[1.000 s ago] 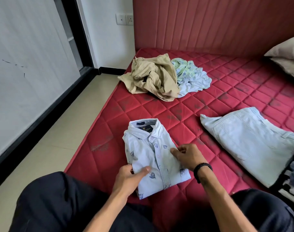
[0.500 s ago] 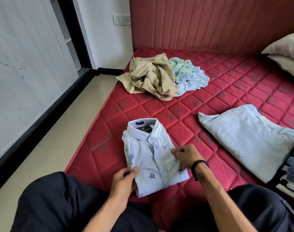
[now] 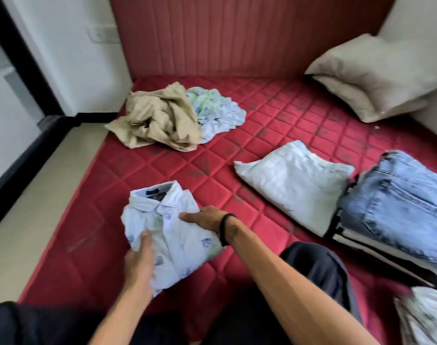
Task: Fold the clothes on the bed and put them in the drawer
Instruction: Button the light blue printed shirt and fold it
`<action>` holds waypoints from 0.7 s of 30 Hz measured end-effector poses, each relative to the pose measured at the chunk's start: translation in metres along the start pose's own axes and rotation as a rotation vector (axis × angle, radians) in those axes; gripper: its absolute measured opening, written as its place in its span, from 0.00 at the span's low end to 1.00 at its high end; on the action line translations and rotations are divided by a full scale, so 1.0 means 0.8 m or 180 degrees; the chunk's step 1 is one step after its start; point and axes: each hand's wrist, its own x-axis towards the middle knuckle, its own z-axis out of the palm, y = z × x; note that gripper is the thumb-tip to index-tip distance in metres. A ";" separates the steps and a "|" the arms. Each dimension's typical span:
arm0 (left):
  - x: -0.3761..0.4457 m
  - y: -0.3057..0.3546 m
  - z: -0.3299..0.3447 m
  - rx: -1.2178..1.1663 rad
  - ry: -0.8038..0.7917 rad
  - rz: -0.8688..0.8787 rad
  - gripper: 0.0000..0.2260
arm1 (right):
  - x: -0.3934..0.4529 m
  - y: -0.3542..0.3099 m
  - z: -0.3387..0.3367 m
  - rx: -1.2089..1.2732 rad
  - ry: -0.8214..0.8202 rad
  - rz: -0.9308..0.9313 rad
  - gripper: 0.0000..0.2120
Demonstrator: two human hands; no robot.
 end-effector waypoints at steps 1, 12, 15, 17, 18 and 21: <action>-0.001 0.004 0.002 -0.0119 0.0043 -0.0059 0.23 | -0.005 -0.003 0.000 0.0045 0.0035 -0.0053 0.30; -0.127 0.103 0.183 -0.0229 -0.0962 0.1110 0.12 | -0.161 0.055 -0.210 0.0871 0.1651 -0.0819 0.16; -0.199 0.086 0.240 -0.0307 -0.1333 0.1532 0.11 | -0.251 0.109 -0.261 0.1064 0.2098 -0.1126 0.08; -0.265 0.062 0.257 -0.0361 -0.1502 0.1770 0.12 | -0.307 0.152 -0.285 0.1135 0.2237 -0.1246 0.08; -0.302 0.044 0.264 -0.0338 -0.1606 0.1917 0.13 | -0.337 0.178 -0.294 0.1189 0.2287 -0.1258 0.09; -0.394 -0.023 0.268 -0.0337 -0.2019 0.2191 0.19 | -0.421 0.255 -0.301 0.1259 0.2441 -0.1213 0.11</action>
